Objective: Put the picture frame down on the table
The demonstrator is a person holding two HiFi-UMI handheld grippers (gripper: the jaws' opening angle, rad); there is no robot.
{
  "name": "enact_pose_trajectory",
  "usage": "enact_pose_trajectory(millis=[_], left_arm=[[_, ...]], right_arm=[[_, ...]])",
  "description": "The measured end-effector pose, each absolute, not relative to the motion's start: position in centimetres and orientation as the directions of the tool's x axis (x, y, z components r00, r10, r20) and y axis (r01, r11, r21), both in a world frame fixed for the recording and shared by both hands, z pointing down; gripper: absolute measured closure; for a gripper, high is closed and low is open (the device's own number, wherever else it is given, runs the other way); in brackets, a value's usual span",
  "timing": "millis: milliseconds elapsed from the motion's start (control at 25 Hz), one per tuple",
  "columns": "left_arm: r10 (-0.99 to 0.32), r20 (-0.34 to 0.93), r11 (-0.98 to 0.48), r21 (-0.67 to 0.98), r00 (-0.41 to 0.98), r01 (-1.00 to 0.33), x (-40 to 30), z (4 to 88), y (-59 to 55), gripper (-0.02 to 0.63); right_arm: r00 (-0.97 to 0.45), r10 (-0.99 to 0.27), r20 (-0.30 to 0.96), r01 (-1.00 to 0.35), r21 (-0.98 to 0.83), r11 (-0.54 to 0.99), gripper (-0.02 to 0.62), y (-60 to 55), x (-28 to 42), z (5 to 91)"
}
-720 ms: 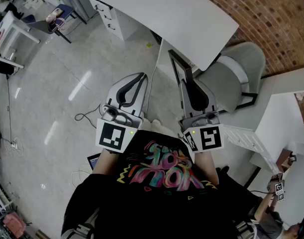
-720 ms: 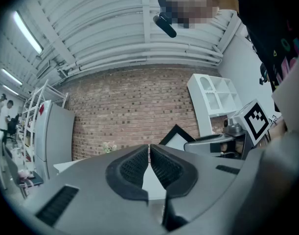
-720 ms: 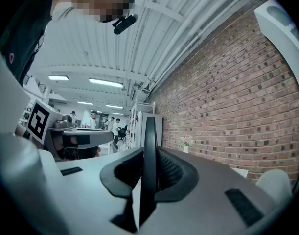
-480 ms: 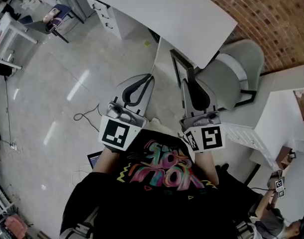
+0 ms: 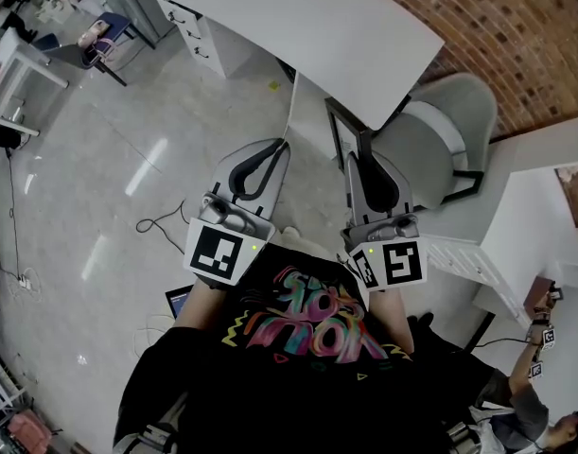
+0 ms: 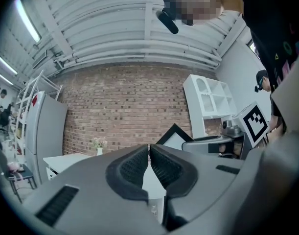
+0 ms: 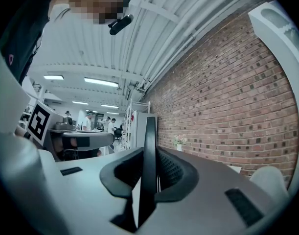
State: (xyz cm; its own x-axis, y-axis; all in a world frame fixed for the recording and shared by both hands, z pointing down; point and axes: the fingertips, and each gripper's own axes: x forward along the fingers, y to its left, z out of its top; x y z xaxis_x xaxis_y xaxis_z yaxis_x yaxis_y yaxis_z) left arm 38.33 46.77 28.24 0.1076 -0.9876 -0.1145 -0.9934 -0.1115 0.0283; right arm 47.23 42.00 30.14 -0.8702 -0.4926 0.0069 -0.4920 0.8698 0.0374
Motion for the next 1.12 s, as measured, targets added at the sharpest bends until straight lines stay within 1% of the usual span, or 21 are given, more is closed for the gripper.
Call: enact_pose_trajectory(millis=[280, 520, 760, 1120], left_arm=[[-0.993, -0.104, -0.065, 0.025, 0.062, -0.998, 37.5, 28.8, 45.5, 0.574], [-0.994, -0.100, -0.050, 0.031, 0.046, -0.998, 33.9, 29.9, 41.7, 0.574], [-0.994, -0.091, -0.060, 0.042, 0.056, -0.997, 26.6, 30.1, 35.2, 0.574], [-0.991, -0.090, -0.099, 0.049, 0.094, -0.994, 12.4, 28.7, 25.0, 0.574]], right_arm=[[-0.881, -0.472, 0.018, -0.472, 0.026, 0.881, 0.512, 40.1, 47.3, 30.9], [-0.887, -0.459, 0.044, -0.459, 0.021, 0.888, 0.512, 36.0, 43.4, 32.4], [-0.884, -0.464, 0.061, -0.463, 0.022, 0.886, 0.512, 29.7, 36.3, 32.7], [-0.854, -0.515, 0.074, -0.515, 0.027, 0.857, 0.512, 19.6, 23.3, 31.5]])
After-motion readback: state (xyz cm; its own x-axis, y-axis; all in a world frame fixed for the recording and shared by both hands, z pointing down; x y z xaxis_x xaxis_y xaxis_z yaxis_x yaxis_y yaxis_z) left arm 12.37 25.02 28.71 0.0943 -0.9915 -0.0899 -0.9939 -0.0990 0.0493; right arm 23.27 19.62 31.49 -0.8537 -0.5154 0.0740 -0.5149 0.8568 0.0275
